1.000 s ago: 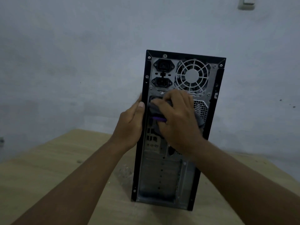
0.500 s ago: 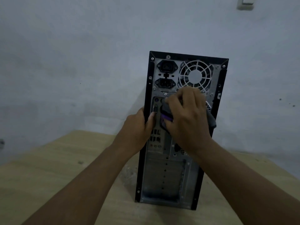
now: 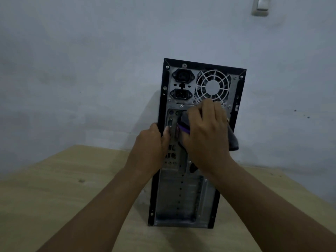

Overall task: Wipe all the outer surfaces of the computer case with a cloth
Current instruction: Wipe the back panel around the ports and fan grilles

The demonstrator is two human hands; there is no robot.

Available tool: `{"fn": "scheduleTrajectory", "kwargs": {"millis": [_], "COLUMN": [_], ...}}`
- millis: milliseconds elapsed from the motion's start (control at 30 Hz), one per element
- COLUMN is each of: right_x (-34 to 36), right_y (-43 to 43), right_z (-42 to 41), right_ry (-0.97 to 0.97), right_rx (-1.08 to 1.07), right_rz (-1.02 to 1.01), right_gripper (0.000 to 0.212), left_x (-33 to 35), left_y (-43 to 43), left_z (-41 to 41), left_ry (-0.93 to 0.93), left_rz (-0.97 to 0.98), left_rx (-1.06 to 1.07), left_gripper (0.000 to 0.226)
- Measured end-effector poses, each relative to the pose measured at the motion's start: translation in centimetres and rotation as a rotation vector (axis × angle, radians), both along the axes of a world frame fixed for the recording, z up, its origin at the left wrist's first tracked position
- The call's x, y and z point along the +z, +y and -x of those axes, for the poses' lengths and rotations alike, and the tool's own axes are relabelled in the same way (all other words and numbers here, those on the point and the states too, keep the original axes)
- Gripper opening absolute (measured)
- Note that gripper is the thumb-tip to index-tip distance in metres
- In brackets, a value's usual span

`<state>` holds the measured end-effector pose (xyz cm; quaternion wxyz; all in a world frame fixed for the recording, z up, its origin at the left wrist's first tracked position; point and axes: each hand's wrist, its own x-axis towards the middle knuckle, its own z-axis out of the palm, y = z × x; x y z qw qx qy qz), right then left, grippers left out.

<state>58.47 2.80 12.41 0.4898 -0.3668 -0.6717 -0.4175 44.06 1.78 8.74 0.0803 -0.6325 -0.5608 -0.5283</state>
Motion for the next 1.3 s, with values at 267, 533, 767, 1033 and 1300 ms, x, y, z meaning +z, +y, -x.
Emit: {"fn": "scheduleTrajectory", "kwargs": {"millis": [267, 533, 767, 1033, 1300], "right_x": [-4.2, 0.8, 0.5, -2.0, -6.5], "right_y": [-1.3, -1.4, -1.8, -1.7, -1.5], "right_z": [-0.9, -1.7, -1.1, -2.5, -3.5], "right_ry": [-0.102, -0.266, -0.325, -0.477, -0.675], "right_rx": [-0.072, -0.191, -0.25, -0.093, -0.074], "right_rz": [0.077, 0.009, -0.004, 0.051, 0.172], "right_gripper": [0.011, 0.018, 0.013, 0.027, 0.021], "left_x": [0.1, 0.0, -0.2, -0.2, -0.1], "left_y": [-0.7, -0.8, -0.4, -0.7, -1.0], "left_z": [-0.7, -0.9, -0.7, -0.9, -1.2], "left_ry": [0.017, -0.008, 0.0, 0.014, -0.001], "left_rz": [0.014, 0.029, 0.009, -0.023, -0.012], "left_rx": [0.001, 0.013, 0.001, 0.013, 0.025], "left_gripper": [0.038, 0.033, 0.031, 0.037, 0.033]}}
